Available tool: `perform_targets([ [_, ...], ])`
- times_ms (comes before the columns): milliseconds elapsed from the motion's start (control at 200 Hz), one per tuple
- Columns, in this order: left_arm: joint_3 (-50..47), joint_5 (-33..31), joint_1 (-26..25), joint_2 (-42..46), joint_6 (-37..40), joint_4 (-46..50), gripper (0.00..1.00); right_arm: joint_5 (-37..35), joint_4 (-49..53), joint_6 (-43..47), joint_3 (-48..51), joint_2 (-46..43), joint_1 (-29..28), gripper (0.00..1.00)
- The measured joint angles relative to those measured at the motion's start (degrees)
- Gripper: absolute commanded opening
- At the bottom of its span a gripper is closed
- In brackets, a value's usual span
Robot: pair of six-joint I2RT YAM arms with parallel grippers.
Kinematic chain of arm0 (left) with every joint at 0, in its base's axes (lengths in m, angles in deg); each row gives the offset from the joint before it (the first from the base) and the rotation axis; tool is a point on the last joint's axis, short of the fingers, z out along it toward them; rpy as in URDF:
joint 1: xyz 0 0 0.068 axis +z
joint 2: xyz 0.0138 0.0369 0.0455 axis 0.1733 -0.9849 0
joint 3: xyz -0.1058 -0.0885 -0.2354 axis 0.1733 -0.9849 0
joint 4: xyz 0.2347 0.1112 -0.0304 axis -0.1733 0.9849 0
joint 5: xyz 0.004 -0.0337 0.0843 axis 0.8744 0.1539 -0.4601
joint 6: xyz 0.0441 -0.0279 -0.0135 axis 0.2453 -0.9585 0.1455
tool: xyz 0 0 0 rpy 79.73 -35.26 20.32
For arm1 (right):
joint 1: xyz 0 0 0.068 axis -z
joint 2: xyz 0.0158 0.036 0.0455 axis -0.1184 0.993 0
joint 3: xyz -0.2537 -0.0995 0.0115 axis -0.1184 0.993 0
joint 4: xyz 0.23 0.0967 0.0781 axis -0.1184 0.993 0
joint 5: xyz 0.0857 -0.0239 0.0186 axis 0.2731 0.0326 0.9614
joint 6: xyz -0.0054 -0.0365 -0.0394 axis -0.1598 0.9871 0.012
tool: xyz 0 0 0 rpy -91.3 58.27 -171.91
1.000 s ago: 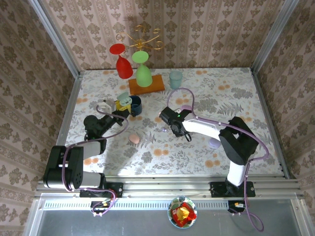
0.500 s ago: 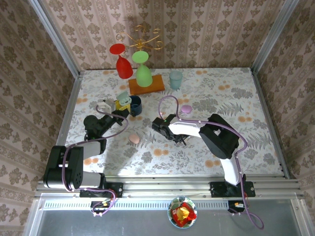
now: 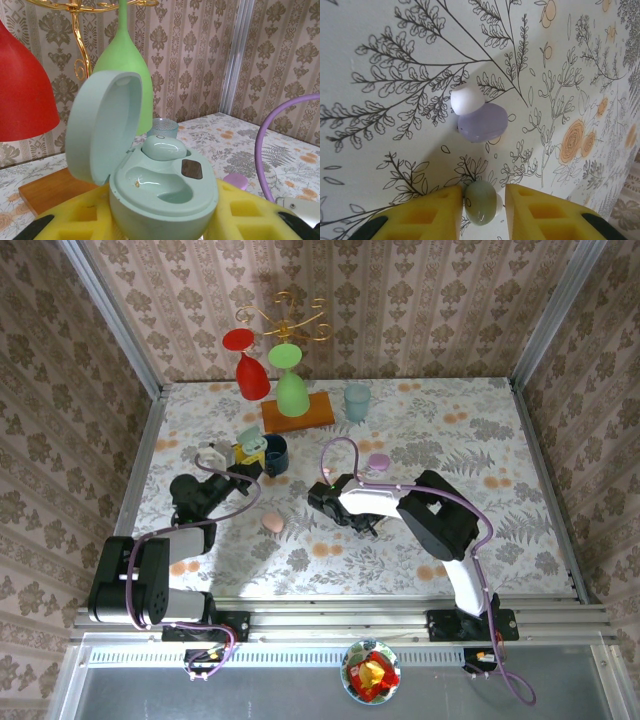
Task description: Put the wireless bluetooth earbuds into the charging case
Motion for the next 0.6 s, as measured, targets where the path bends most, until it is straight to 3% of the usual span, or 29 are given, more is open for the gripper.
perform_targets([
  [270, 0.0, 0.0, 0.0, 0.0, 0.0, 0.0, 0.32, -0.5, 0.4, 0.0, 0.0, 0.3, 0.0, 0.19],
  [600, 0.0, -0.5, -1.0, 0.0, 1.4, 0.0, 0.32, 1.8, -3.5, 0.0, 3.2, -4.1, 1.1, 0.18],
])
